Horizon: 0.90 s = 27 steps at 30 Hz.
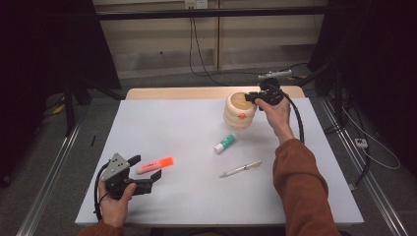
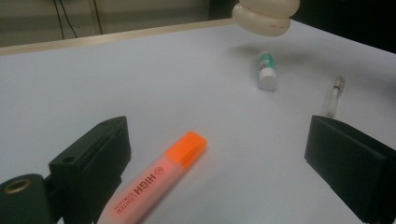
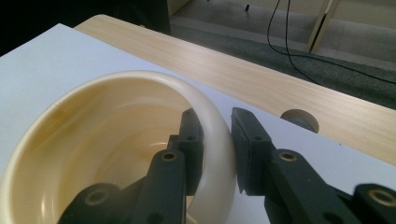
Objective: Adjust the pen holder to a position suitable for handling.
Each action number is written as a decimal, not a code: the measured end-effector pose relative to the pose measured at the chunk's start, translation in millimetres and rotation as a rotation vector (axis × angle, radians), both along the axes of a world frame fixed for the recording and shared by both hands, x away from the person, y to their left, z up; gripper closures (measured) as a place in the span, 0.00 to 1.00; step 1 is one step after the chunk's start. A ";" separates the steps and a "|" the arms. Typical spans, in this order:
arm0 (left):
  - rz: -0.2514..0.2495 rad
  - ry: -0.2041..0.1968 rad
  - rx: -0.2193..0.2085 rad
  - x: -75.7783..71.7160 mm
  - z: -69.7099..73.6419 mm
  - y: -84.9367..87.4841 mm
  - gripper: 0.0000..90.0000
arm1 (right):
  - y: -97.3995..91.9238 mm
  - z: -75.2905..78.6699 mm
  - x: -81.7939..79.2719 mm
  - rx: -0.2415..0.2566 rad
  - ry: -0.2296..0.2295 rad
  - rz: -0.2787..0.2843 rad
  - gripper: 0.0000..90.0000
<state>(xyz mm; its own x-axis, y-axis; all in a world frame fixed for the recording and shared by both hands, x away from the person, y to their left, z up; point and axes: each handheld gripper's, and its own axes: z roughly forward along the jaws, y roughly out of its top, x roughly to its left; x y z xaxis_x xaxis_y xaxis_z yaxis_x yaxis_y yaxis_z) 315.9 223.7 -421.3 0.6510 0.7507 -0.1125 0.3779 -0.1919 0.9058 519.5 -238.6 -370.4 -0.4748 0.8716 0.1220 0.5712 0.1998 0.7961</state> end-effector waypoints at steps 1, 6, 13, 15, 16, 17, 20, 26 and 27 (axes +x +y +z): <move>0.000 0.001 0.001 0.0 0.1 -0.1 0.07 | 0.1 1.1 -2.3 -0.002 -0.001 0.000 0.84; 0.003 0.001 0.000 0.2 -0.1 0.4 0.07 | 1.2 5.7 -15.1 -0.010 -0.009 0.005 0.84; 0.016 -0.003 -0.001 1.4 0.2 2.5 0.07 | 4.1 12.7 -36.8 0.006 -0.017 0.017 0.84; 0.015 -0.002 0.001 1.7 0.2 2.6 0.07 | 5.2 14.5 -43.2 -0.004 -0.020 0.020 0.84; 0.015 -0.002 0.000 1.7 0.2 2.3 0.07 | 5.9 15.2 -46.4 -0.005 -0.021 0.022 0.84; 0.015 -0.003 0.000 1.7 0.2 2.1 0.07 | 6.2 15.5 -49.2 -0.002 -0.022 0.025 0.84; 0.015 -0.002 -0.001 1.5 0.1 2.0 0.07 | 7.2 15.7 -57.5 0.006 -0.018 0.033 0.84; 0.014 -0.004 0.005 0.6 0.5 2.5 0.07 | 10.9 16.8 -76.2 0.021 -0.021 0.042 0.84; 0.014 -0.004 0.006 0.5 0.5 2.5 0.07 | 11.7 17.0 -78.6 0.023 -0.021 0.043 0.84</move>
